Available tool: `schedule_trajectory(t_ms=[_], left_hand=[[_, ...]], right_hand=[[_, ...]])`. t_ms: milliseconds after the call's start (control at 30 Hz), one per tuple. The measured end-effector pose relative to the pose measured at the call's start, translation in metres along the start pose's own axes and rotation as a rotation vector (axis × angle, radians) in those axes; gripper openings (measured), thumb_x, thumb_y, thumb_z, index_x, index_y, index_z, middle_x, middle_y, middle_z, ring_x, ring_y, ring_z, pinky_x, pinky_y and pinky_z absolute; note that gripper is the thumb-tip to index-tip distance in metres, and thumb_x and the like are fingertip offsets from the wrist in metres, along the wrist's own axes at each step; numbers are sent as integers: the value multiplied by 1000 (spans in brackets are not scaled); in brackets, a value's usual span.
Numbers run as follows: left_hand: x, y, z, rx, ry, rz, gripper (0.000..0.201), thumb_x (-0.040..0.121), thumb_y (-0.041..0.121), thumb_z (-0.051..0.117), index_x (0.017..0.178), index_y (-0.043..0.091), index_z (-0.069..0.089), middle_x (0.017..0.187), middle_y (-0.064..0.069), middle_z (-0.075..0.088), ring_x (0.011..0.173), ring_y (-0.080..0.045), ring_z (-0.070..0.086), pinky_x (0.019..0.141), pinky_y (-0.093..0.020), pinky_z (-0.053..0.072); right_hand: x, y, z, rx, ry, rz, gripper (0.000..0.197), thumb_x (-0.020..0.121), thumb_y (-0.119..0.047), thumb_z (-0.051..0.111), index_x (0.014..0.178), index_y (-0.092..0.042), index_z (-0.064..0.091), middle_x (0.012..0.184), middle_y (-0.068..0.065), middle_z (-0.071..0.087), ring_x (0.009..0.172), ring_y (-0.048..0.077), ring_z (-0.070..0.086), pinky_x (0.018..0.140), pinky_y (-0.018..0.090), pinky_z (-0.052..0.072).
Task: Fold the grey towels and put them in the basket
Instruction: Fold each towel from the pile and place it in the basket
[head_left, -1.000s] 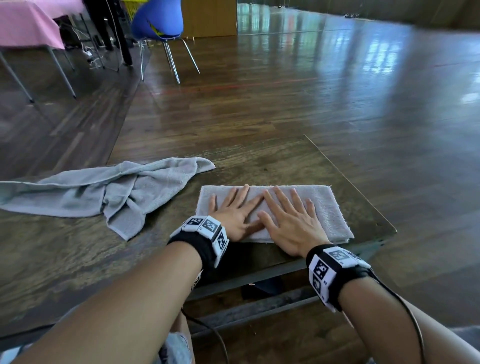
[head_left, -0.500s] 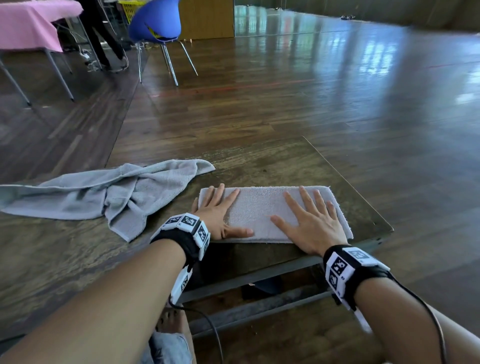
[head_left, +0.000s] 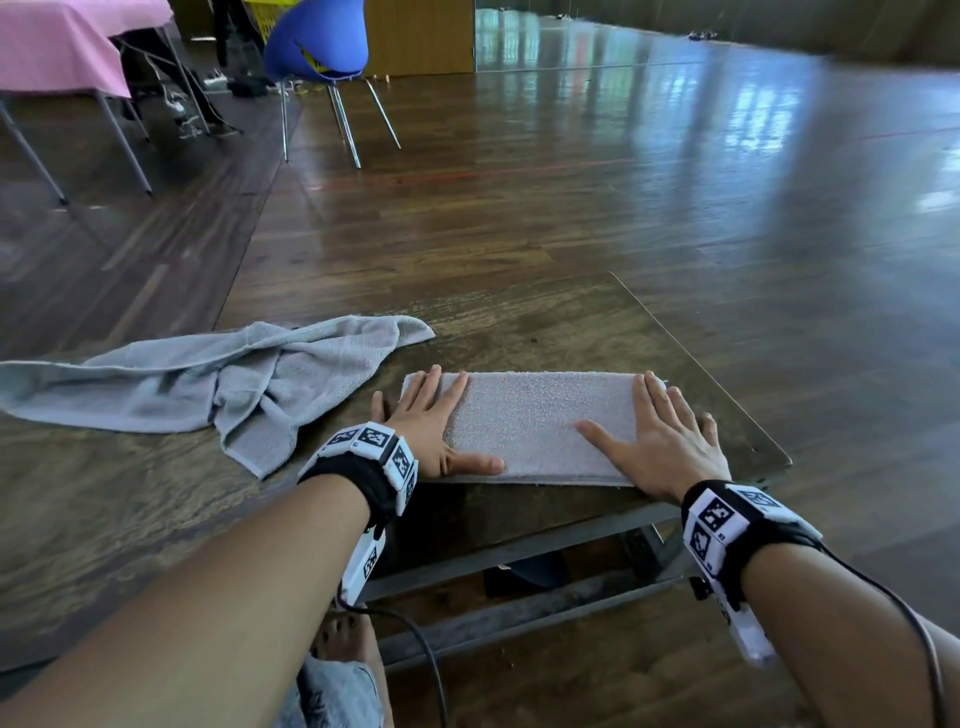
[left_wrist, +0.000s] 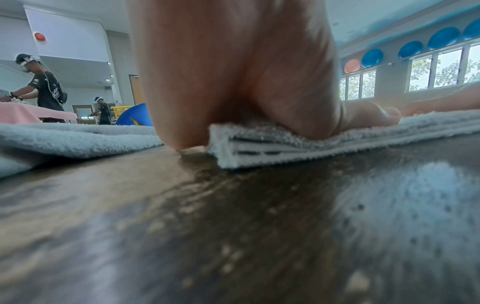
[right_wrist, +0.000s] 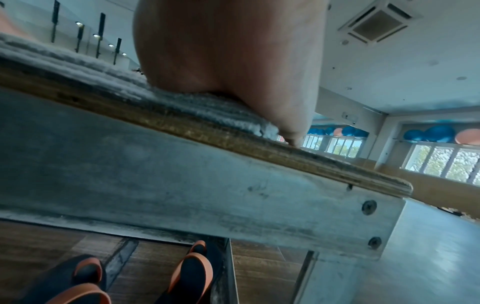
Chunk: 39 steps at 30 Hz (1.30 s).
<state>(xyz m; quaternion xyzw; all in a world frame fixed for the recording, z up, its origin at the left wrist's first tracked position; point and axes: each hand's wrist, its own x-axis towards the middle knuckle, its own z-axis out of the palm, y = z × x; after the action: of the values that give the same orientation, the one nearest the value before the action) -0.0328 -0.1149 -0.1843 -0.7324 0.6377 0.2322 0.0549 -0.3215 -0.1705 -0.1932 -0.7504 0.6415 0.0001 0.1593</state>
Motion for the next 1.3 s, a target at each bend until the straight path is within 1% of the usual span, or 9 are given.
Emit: schedule_trajectory(t_ms=[267,333,367,433,533,767,933,1133,1300], left_hand=[[-1,4,2,33,54,-36,122,47,109,20,147,52,-22,161,13,-28,149,-10,-25,115,-58,-19],[1,6,0,40,39,-44,121,47,108,17,147,52,-20,162,12,-26,150,-12,-23,116,-60,-16],[4,7,-1,40,37,-50,118,49,107,17,148,52,-19,163,12,-24,150,-12,-22,116,-61,-15],[5,8,-4,37,37,-65,110,57,103,16,149,52,-16,164,12,-20,151,-14,-20,116,-63,-12],[3,8,-9,70,97,-61,102,63,99,10,152,51,-4,166,11,-3,153,-17,-4,116,-63,-4],[-21,18,-24,63,321,-59,45,94,60,37,129,44,59,136,-1,56,134,-22,42,113,-56,17],[-48,35,-25,-76,125,110,50,91,43,59,140,42,47,115,2,64,116,-24,57,106,-45,36],[-58,49,-15,-231,64,209,42,89,18,59,129,32,60,79,11,54,67,-5,54,59,-18,39],[-62,46,-24,-240,65,228,46,81,4,62,121,25,66,88,11,57,76,-6,55,72,-21,46]], right_hand=[[-3,-15,-2,-30,62,22,107,83,-90,16,161,-20,-6,169,-3,-19,155,24,-16,123,53,-11],[-8,-28,-5,-112,217,-103,89,93,-72,33,159,-17,12,169,8,-1,155,31,0,123,52,-4],[-12,-35,-8,-118,289,-189,75,94,-62,42,153,-18,26,162,13,21,148,32,20,121,51,14],[-24,-51,-13,-43,272,-325,53,93,-50,48,138,-22,42,122,6,60,111,27,55,90,44,46],[-41,-66,-8,-40,68,-381,49,95,-53,44,137,-28,38,100,6,64,86,31,63,66,40,41],[-45,-47,-22,6,0,-300,64,99,-46,46,154,-21,26,143,14,46,126,36,53,97,46,47],[-61,-19,-16,45,-90,-325,67,93,-23,47,154,-33,20,162,2,16,145,29,27,116,45,34],[-70,0,3,30,-87,-475,87,84,-32,66,156,-46,18,159,-18,-22,149,22,12,116,41,37],[-66,5,6,64,107,-570,72,84,-28,80,148,-34,48,161,-7,21,149,14,13,117,41,37]])
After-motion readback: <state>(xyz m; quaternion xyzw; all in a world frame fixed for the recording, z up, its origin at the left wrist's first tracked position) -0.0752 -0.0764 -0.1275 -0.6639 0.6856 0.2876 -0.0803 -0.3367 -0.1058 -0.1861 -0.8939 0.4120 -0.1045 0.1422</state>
